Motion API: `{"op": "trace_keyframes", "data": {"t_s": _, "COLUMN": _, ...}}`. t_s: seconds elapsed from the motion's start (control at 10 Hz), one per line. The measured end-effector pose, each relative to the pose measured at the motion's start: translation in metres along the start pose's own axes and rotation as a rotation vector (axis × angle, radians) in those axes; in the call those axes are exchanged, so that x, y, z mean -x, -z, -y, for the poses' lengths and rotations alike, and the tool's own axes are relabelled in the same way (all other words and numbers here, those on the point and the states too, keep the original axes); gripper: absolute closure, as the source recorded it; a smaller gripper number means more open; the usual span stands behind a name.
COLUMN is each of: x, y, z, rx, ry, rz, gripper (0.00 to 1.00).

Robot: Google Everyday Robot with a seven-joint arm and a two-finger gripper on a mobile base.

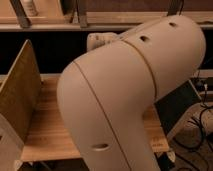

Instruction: Place the eraser in the ceramic cup

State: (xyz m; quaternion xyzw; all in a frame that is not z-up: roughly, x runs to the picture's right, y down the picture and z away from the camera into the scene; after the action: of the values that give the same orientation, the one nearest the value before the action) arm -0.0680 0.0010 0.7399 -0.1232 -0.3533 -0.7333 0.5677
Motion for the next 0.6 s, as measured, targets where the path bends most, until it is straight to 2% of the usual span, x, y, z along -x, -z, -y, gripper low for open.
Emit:
{"op": "trace_keyframes", "data": {"t_s": 0.2, "x": 0.003, "y": -0.015, "z": 0.021, "rx": -0.065, "ry": 0.07, "rz": 0.046, "gripper": 0.2}}
{"op": "trace_keyframes", "data": {"t_s": 0.3, "x": 0.006, "y": -0.024, "z": 0.024, "rx": -0.075, "ry": 0.094, "rz": 0.073, "gripper": 0.2}}
{"op": "trace_keyframes", "data": {"t_s": 0.4, "x": 0.007, "y": -0.027, "z": 0.025, "rx": -0.076, "ry": 0.102, "rz": 0.082, "gripper": 0.2}}
{"op": "trace_keyframes", "data": {"t_s": 0.6, "x": 0.008, "y": -0.026, "z": 0.024, "rx": -0.076, "ry": 0.1, "rz": 0.081, "gripper": 0.2}}
